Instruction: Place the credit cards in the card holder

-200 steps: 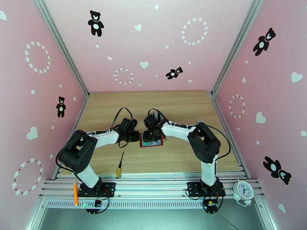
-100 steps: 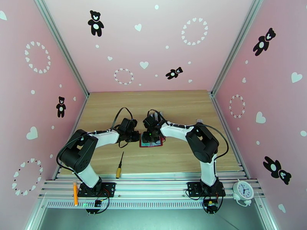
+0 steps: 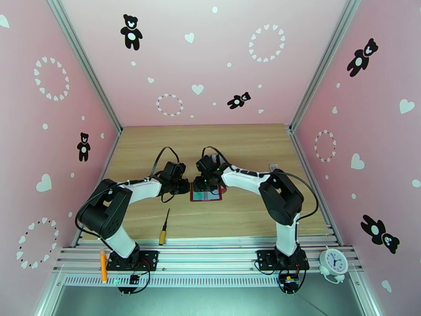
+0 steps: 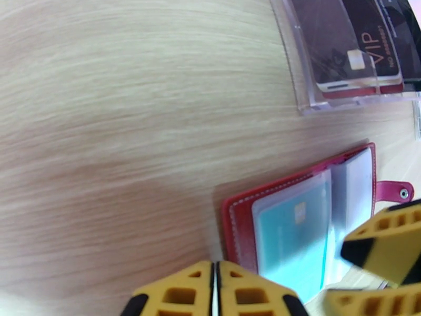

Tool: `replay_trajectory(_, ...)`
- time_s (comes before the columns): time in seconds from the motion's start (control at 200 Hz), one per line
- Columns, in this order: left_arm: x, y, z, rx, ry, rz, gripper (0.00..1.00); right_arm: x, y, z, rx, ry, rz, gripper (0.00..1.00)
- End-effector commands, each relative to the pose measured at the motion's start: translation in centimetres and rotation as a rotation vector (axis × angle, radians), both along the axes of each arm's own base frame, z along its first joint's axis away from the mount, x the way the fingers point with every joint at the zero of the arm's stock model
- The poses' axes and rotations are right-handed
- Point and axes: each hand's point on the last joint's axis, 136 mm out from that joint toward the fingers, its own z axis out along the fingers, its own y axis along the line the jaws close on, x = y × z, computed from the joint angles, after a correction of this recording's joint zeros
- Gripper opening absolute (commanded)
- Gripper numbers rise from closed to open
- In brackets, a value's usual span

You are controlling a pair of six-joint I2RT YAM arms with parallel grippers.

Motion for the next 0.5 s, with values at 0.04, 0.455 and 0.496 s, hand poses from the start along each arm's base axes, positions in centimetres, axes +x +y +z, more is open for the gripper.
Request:
replay_trajectory(0.04,-0.1,0.1,1.9,-0.035,-0.049,0.016,0.15,0.4,-4.1,0.1,-0.086,-0.029,-0.019,0.39)
replay_trajectory(0.455,-4.2,-4.0,4.3,-0.076,-0.043,-0.055,0.31,0.7,-6.2,-1.5,-0.145,-0.030,-0.009,0.41)
replay_trajectory(0.496,-4.5,-4.1,4.1,-0.073,-0.037,-0.052,0.31,0.7,-6.1,-1.6,-0.142,-0.028,-0.009,0.41)
